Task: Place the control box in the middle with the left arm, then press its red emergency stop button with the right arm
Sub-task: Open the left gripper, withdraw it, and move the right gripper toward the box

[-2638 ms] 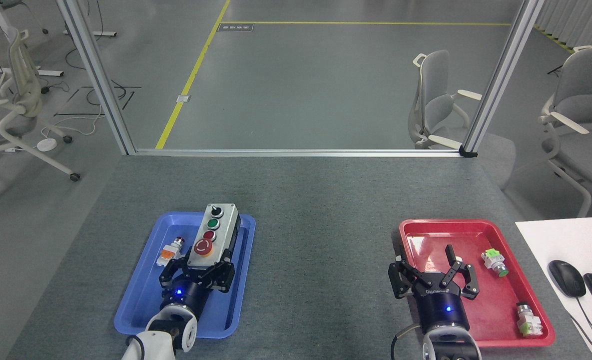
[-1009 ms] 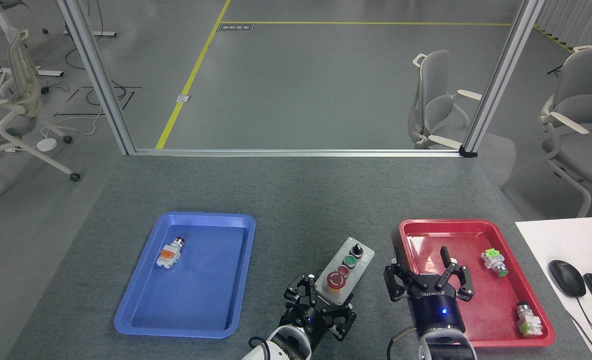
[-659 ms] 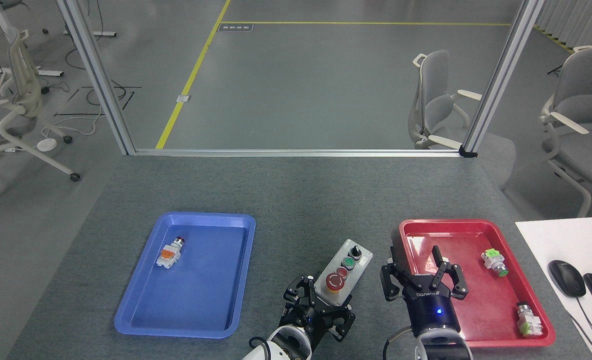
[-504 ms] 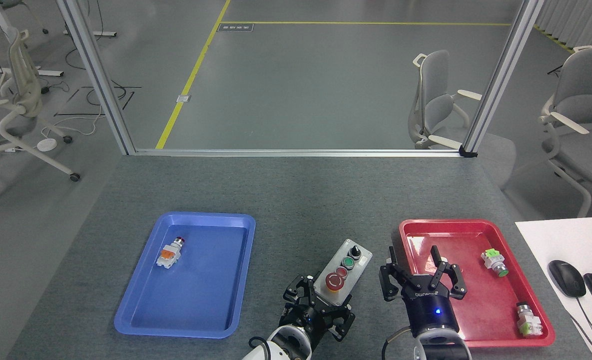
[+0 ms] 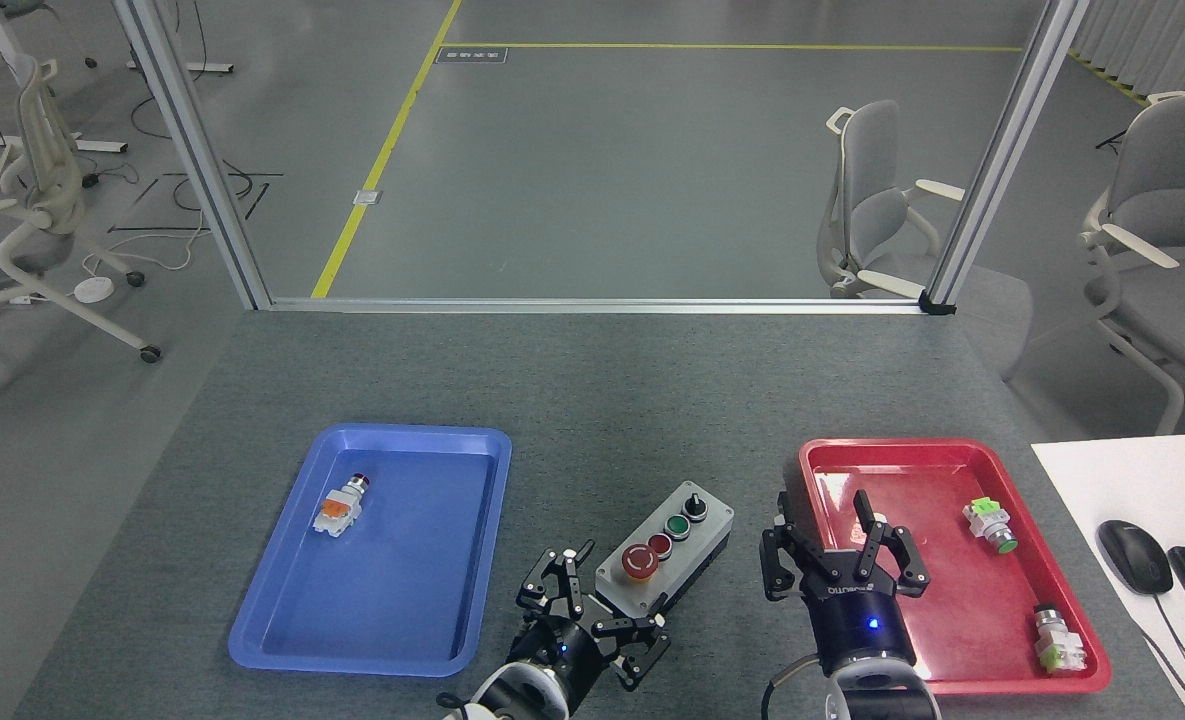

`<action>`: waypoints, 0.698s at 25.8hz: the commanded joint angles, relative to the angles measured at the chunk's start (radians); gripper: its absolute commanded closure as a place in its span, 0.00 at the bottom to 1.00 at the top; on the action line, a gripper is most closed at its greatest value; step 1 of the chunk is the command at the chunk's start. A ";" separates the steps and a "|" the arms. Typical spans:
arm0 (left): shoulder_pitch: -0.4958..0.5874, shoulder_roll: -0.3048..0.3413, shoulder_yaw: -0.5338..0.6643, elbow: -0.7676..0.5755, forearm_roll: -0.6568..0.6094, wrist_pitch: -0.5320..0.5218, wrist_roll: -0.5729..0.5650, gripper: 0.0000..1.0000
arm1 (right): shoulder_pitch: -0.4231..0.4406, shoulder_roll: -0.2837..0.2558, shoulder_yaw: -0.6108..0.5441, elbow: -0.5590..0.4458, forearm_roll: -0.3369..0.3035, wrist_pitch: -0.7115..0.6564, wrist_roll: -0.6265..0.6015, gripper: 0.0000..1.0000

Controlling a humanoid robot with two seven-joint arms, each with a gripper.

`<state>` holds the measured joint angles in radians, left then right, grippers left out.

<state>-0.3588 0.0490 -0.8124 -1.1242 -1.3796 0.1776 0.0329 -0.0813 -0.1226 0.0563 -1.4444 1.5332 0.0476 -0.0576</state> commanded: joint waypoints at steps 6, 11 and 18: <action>0.248 0.250 0.219 -0.361 0.002 -0.096 0.002 0.01 | 0.000 -0.003 0.016 -0.008 -0.001 -0.153 0.002 0.98; 0.340 0.250 0.590 -0.476 0.014 -0.265 0.012 0.01 | 0.000 -0.005 0.054 0.006 -0.001 -0.232 0.002 1.00; 0.228 0.213 0.858 -0.398 0.119 -0.285 0.013 0.01 | -0.021 0.017 0.157 0.052 -0.002 -0.209 0.002 1.00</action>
<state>-0.0758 0.2726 -0.0414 -1.5676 -1.3132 -0.1081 0.0480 -0.0920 -0.1161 0.1695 -1.4145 1.5312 -0.1752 -0.0506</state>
